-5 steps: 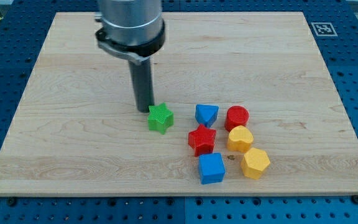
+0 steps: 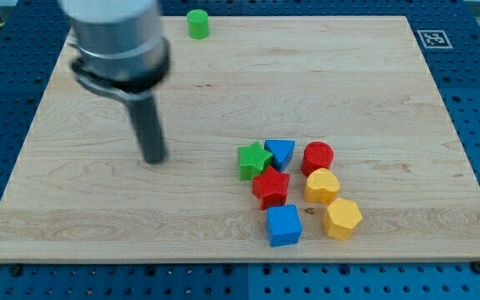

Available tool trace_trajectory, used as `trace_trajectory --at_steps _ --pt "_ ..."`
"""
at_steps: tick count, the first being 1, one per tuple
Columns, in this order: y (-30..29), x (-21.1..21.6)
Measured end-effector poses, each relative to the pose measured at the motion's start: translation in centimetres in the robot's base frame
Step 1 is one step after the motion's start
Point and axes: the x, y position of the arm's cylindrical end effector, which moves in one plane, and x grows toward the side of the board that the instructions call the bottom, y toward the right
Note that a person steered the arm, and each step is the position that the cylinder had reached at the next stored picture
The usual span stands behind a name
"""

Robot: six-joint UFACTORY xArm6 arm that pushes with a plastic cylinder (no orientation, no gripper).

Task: Move the green circle slightly down

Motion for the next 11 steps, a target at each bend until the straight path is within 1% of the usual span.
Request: trace_trajectory --at_steps 1,2,3,4,5,7,9,10,11 --pt "-7.7 -9.2" --pt "-9.3 -19.3" --pt "-7.2 -27.0" --pt "-6.6 -27.7" --pt "-3.6 -28.1" --pt "6.7 -27.8" --pt "9.4 -22.0" --pt "13.2 -22.0" --pt "15.1 -20.3"
